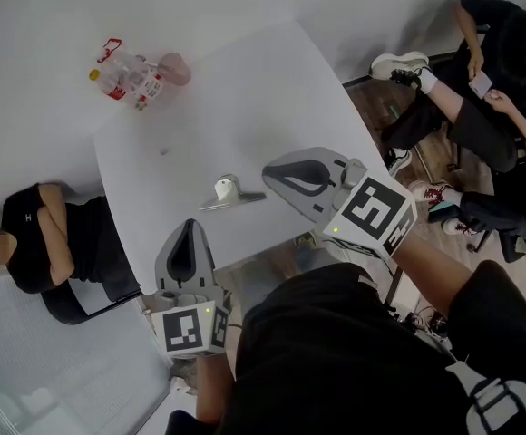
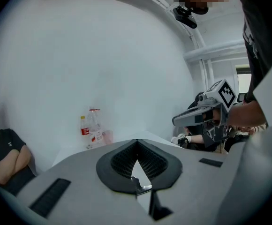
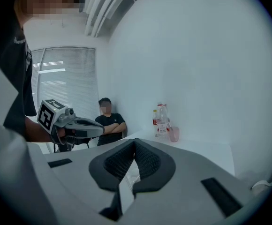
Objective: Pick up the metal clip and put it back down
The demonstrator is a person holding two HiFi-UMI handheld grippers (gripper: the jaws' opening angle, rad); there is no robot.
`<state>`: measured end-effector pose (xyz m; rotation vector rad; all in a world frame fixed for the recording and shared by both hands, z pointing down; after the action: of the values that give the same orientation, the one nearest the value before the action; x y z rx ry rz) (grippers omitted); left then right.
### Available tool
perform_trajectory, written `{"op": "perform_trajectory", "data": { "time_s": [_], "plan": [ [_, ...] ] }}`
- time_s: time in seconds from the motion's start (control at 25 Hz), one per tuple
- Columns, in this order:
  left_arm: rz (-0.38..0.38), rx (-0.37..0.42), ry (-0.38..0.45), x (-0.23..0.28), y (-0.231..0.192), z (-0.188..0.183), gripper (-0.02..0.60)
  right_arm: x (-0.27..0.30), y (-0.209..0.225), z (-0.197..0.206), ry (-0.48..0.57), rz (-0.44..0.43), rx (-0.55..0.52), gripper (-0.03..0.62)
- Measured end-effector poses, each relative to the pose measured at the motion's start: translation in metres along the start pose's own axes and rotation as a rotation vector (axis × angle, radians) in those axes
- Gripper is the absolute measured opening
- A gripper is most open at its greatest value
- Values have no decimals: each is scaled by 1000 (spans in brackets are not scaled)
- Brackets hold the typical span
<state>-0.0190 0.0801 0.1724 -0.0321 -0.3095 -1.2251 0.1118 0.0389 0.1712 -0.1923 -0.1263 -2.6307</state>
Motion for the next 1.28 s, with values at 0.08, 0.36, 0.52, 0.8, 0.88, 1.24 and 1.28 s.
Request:
{"op": "perform_trajectory", "data": {
  "time_s": [0.08, 0.36, 0.52, 0.8, 0.88, 1.24, 1.28],
  "plan": [
    [0, 3, -3, 1, 0, 0, 21, 1, -1, -1, 0, -7, -2, 18],
    [18, 9, 3, 3, -5, -10, 21, -1, -2, -9, 5, 7, 1, 19],
    [29, 12, 8, 4, -17, -15, 21, 3, -3, -13, -6, 22, -3, 19],
    [53, 1, 6, 11, -54, -16, 21, 25, -10, -21, -50, 64, -9, 18],
    [57, -3, 5, 13, -62, -16, 21, 29, -11, -22, -58, 76, -15, 19],
    [97, -12, 43, 21, -84, -11, 21, 45, -14, -32, -114, 103, -74, 20],
    [96, -17, 46, 21, -87, -11, 21, 47, -14, -32, -127, 108, -84, 20]
  ]
}}
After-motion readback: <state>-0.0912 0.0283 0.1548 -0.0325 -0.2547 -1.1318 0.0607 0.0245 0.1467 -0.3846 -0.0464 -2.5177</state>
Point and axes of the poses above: the fingertips, and each gripper's own axes: x forward along the fingers, y to its right, z out of its underside, the point moved 1 cm from there along -x, backward along the fingers
